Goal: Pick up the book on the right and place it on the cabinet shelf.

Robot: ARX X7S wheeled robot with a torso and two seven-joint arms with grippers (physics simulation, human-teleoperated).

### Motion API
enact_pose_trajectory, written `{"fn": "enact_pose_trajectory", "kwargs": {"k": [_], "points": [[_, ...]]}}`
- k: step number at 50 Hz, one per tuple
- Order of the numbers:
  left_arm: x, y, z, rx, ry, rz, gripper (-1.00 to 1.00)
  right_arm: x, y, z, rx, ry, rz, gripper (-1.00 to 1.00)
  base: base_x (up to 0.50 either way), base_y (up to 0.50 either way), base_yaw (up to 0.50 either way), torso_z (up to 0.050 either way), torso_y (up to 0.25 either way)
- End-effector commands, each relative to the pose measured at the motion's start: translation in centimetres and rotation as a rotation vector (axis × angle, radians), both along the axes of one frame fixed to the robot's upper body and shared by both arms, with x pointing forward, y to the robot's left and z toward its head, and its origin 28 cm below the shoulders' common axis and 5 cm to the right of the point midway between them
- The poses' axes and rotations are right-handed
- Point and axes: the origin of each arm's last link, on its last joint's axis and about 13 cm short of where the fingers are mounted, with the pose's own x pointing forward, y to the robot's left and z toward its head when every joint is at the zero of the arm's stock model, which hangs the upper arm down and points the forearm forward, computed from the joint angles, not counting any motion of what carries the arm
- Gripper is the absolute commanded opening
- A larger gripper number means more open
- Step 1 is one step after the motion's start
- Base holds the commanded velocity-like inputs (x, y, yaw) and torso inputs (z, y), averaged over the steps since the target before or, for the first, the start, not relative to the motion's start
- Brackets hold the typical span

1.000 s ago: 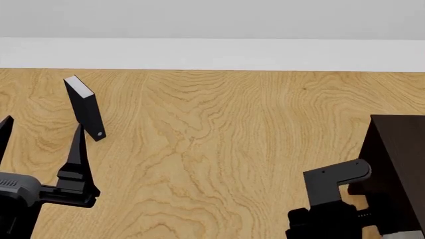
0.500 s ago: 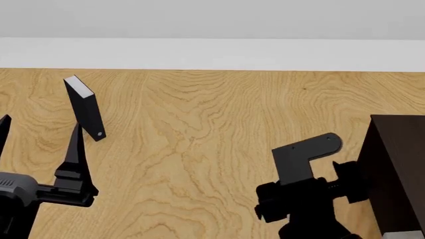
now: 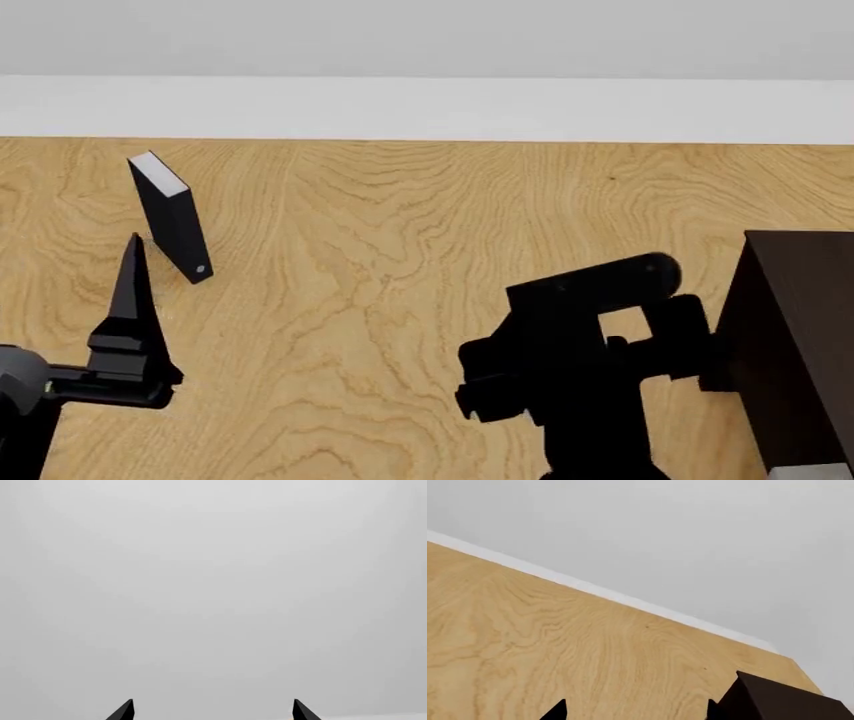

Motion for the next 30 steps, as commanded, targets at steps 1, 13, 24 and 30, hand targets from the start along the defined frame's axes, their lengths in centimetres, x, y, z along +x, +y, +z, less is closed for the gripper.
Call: {"fn": "enact_pose_trajectory", "kwargs": {"k": [1, 13, 24, 30], "points": [[-0.6, 0.0, 0.7, -0.02, -0.023, 0.0, 1.0, -2.4, 0.7, 2.3, 0.006, -0.102, 0.018, 1.0, 0.0, 0.0, 0.0, 0.0, 0.0], [-0.9, 0.0, 0.9, -0.025, -0.032, -0.006, 1.0, -3.5, 0.9, 3.3, 0.024, -0.159, 0.017, 1.0, 0.0, 0.0, 0.0, 0.0, 0.0], [-1.4, 0.3, 0.9, -0.025, -0.037, -0.003, 1.0, -4.7, 1.1, 3.6, 0.012, -0.173, 0.016, 1.0, 0.0, 0.0, 0.0, 0.0, 0.0], [-2.1, 0.7, 1.4, -0.034, -0.053, 0.006, 1.0, -5.5, 1.3, 4.5, 0.008, -0.213, 0.015, 1.0, 0.0, 0.0, 0.0, 0.0, 0.0]]}}
